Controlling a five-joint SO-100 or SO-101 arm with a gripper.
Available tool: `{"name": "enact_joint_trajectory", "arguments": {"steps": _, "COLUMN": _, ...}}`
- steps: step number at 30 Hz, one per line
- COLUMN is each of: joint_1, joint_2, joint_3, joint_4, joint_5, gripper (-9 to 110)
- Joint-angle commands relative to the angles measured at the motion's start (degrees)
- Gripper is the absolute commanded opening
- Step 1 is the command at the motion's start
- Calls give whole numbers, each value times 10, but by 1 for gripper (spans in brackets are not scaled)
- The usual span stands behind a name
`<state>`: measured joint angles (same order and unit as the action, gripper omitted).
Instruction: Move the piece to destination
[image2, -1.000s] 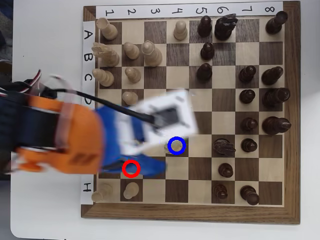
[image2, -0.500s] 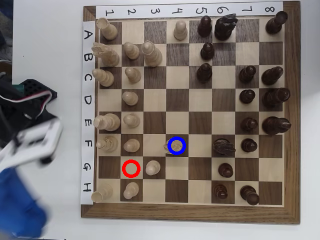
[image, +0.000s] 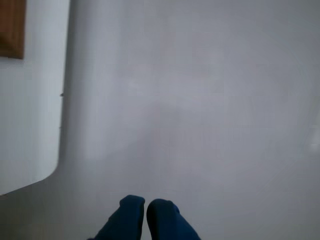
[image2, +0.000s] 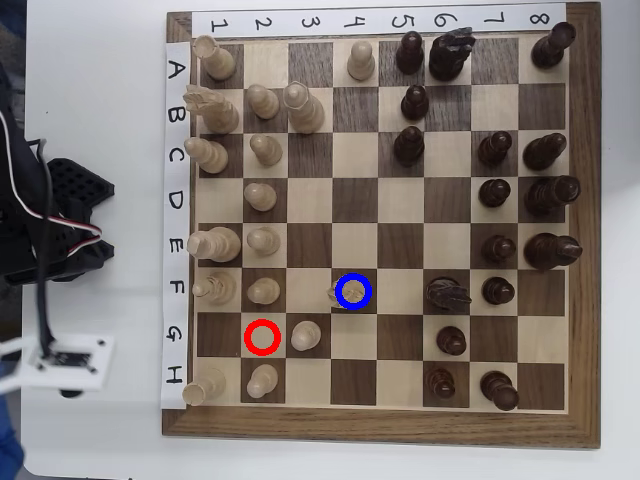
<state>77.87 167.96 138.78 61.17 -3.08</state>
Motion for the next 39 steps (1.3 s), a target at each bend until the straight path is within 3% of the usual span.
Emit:
{"name": "enact_joint_trajectory", "arguments": {"steps": 1, "joint_1": 72, "joint_2": 97, "joint_3": 207, "joint_4": -76, "joint_5": -17, "gripper": 0}}
{"name": "enact_joint_trajectory", "arguments": {"steps": 16, "joint_1": 111, "joint_2": 142, "joint_3": 404, "joint_4": -185, "joint_5": -43, "gripper": 0}}
{"name": "enact_joint_trajectory", "arguments": {"steps": 39, "joint_1": 105, "joint_2": 279, "joint_3": 398, "joint_4": 25, "joint_5": -62, "gripper": 0}}
